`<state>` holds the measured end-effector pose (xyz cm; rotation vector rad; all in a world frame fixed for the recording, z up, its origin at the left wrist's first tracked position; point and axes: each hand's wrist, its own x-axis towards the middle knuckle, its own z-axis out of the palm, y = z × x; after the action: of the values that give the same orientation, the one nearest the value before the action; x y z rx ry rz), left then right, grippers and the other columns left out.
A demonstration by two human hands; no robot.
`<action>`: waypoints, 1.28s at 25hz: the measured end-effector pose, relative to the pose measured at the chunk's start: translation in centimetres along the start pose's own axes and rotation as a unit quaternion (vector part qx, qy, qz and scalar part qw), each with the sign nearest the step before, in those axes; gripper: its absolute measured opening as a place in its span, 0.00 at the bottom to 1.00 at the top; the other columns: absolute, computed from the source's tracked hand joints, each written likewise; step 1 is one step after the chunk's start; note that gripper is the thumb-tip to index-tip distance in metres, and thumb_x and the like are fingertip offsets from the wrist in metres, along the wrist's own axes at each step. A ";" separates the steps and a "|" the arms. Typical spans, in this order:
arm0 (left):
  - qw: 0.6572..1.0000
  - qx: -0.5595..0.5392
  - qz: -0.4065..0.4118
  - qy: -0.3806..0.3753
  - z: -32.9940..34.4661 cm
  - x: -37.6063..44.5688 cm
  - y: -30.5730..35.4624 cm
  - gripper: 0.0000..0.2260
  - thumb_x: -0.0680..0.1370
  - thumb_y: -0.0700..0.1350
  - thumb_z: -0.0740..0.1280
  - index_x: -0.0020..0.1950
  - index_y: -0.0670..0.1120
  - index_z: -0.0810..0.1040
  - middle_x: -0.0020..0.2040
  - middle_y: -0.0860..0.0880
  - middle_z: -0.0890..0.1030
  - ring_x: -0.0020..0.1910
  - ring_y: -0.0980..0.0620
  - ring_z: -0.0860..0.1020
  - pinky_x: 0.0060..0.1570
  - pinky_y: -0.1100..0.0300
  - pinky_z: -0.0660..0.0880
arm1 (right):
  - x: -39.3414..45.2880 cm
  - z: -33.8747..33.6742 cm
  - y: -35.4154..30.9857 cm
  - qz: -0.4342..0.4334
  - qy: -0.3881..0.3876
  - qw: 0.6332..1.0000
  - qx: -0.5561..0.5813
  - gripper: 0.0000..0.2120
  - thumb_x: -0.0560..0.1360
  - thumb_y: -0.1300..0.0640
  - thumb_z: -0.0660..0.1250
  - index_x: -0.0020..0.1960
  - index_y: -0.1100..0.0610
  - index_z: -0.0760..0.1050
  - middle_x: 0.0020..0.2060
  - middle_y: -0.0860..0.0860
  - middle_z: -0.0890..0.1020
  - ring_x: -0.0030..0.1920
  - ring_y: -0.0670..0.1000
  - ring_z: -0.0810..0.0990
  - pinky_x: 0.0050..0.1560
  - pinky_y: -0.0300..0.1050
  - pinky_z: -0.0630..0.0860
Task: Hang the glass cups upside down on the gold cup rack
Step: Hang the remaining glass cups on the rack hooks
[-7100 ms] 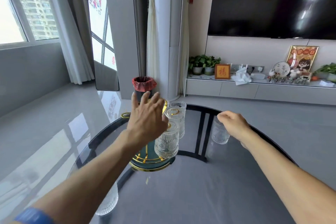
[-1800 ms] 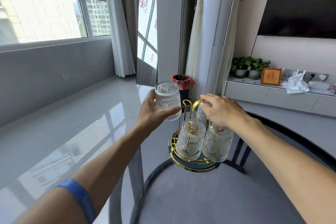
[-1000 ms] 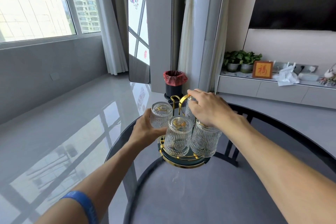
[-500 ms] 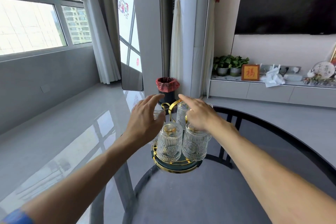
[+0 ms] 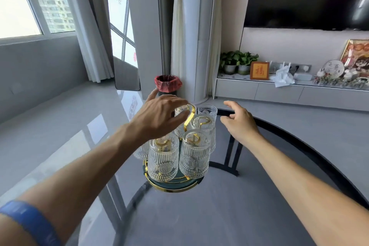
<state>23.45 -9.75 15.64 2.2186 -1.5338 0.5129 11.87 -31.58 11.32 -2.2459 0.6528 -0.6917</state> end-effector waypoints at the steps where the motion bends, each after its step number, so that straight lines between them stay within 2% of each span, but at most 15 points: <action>1: 1.000 -0.006 0.014 0.003 -0.2 0.3 -0.4 0.24 0.79 0.61 0.54 0.63 0.49 0.79 0.64 0.49 0.80 0.66 0.51 0.74 0.72 0.43 0.48 | 0.9 0.6 0.6 0.000 -0.007 1.000 -0.007 0.26 0.72 0.56 0.65 0.70 0.50 0.68 0.62 0.53 0.78 0.50 0.52 0.76 0.50 0.46 0.72; 2: 1.000 -0.007 0.022 0.007 -0.2 0.6 -0.8 0.23 0.80 0.61 0.54 0.62 0.50 0.80 0.65 0.49 0.79 0.68 0.51 0.72 0.71 0.45 0.47 | 1.9 1.2 1.1 0.004 -0.014 1.000 -0.013 0.28 0.72 0.55 0.67 0.71 0.50 0.66 0.67 0.53 0.74 0.59 0.54 0.75 0.55 0.50 0.73; 4: 0.999 -0.017 0.021 0.017 0.4 1.0 -1.3 0.22 0.80 0.61 0.52 0.60 0.53 0.81 0.70 0.50 0.74 0.73 0.51 0.65 0.72 0.45 0.44 | 3.7 2.7 2.4 0.035 -0.030 0.999 -0.012 0.33 0.71 0.52 0.71 0.73 0.51 0.62 0.72 0.53 0.68 0.67 0.56 0.70 0.62 0.55 0.71; 8: 0.999 -0.048 0.014 0.010 1.1 2.0 -2.1 0.21 0.81 0.62 0.50 0.52 0.54 0.79 0.74 0.52 0.69 0.76 0.50 0.60 0.73 0.39 0.41 | 6.7 6.5 4.9 0.083 -0.071 0.994 -0.024 0.46 0.68 0.50 0.75 0.77 0.51 0.51 0.76 0.54 0.60 0.71 0.58 0.64 0.63 0.52 0.66; 10: 0.998 -0.057 0.018 -0.006 1.9 2.0 -2.5 0.21 0.81 0.62 0.49 0.58 0.51 0.74 0.75 0.53 0.67 0.77 0.51 0.56 0.73 0.40 0.39 | 8.8 7.8 5.3 0.072 -0.077 0.994 -0.029 0.50 0.66 0.49 0.77 0.77 0.51 0.48 0.77 0.54 0.58 0.72 0.59 0.62 0.65 0.53 0.65; 13: 0.997 -0.049 0.032 -0.047 2.6 1.6 -3.2 0.25 0.82 0.63 0.48 0.69 0.47 0.64 0.78 0.53 0.60 0.78 0.54 0.49 0.73 0.44 0.33 | 11.6 9.2 5.5 0.033 -0.089 0.994 -0.050 0.48 0.67 0.45 0.75 0.77 0.53 0.52 0.76 0.56 0.60 0.71 0.59 0.64 0.64 0.53 0.65; 16: 0.995 -0.047 0.044 -0.082 2.0 1.8 -3.5 0.29 0.80 0.66 0.45 0.72 0.48 0.60 0.80 0.54 0.52 0.78 0.57 0.45 0.72 0.45 0.31 | 12.3 10.0 6.4 0.014 -0.079 0.992 -0.093 0.37 0.71 0.48 0.72 0.74 0.57 0.60 0.71 0.60 0.67 0.68 0.60 0.69 0.56 0.48 0.67; 19: 0.994 -0.050 0.037 -0.089 1.9 1.6 -3.2 0.30 0.79 0.68 0.44 0.70 0.49 0.62 0.80 0.53 0.54 0.78 0.57 0.46 0.73 0.42 0.34 | 10.9 9.6 6.9 0.029 -0.039 0.996 -0.070 0.38 0.69 0.48 0.73 0.73 0.57 0.61 0.68 0.60 0.71 0.64 0.60 0.72 0.52 0.46 0.67; 22: 0.995 -0.042 0.024 -0.091 1.9 1.6 -2.9 0.27 0.80 0.67 0.45 0.67 0.50 0.64 0.80 0.51 0.55 0.78 0.55 0.47 0.73 0.41 0.35 | 8.5 7.0 6.2 0.018 0.011 1.000 -0.022 0.41 0.64 0.42 0.76 0.70 0.49 0.62 0.66 0.56 0.73 0.60 0.57 0.74 0.49 0.45 0.67; 26: 0.998 -0.042 0.008 -0.053 1.8 1.1 -2.1 0.17 0.81 0.64 0.49 0.56 0.52 0.65 0.77 0.45 0.63 0.77 0.52 0.53 0.71 0.48 0.33 | 5.2 0.7 3.0 0.003 0.021 1.000 0.002 0.43 0.58 0.42 0.78 0.67 0.42 0.61 0.64 0.53 0.74 0.58 0.54 0.73 0.50 0.47 0.66; 28: 0.998 -0.045 -0.021 -0.041 1.2 0.6 -1.3 0.17 0.81 0.63 0.50 0.57 0.52 0.67 0.76 0.44 0.64 0.77 0.51 0.53 0.70 0.49 0.33 | 3.3 -2.3 -0.4 -0.020 0.024 0.999 0.008 0.43 0.56 0.41 0.78 0.65 0.40 0.61 0.61 0.51 0.74 0.56 0.53 0.74 0.50 0.47 0.67; 30: 0.997 -0.021 -0.053 -0.046 0.6 0.0 -0.3 0.21 0.80 0.65 0.51 0.61 0.51 0.68 0.77 0.44 0.61 0.78 0.50 0.51 0.71 0.42 0.33 | 1.2 -4.5 -4.0 -0.051 0.024 0.998 0.014 0.43 0.54 0.38 0.76 0.64 0.38 0.61 0.58 0.48 0.74 0.52 0.53 0.75 0.47 0.48 0.68; 32: 0.997 -0.009 -0.082 -0.005 0.0 -0.9 1.1 0.26 0.78 0.68 0.53 0.66 0.51 0.67 0.77 0.45 0.62 0.77 0.50 0.54 0.72 0.39 0.34 | -0.9 -5.5 -7.2 -0.079 0.029 0.996 0.012 0.42 0.54 0.37 0.75 0.64 0.38 0.60 0.56 0.47 0.73 0.52 0.52 0.74 0.46 0.48 0.69</action>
<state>22.16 -9.40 15.29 2.3109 -1.3416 0.4377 9.58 -28.96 19.75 -2.2794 0.4943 -0.8399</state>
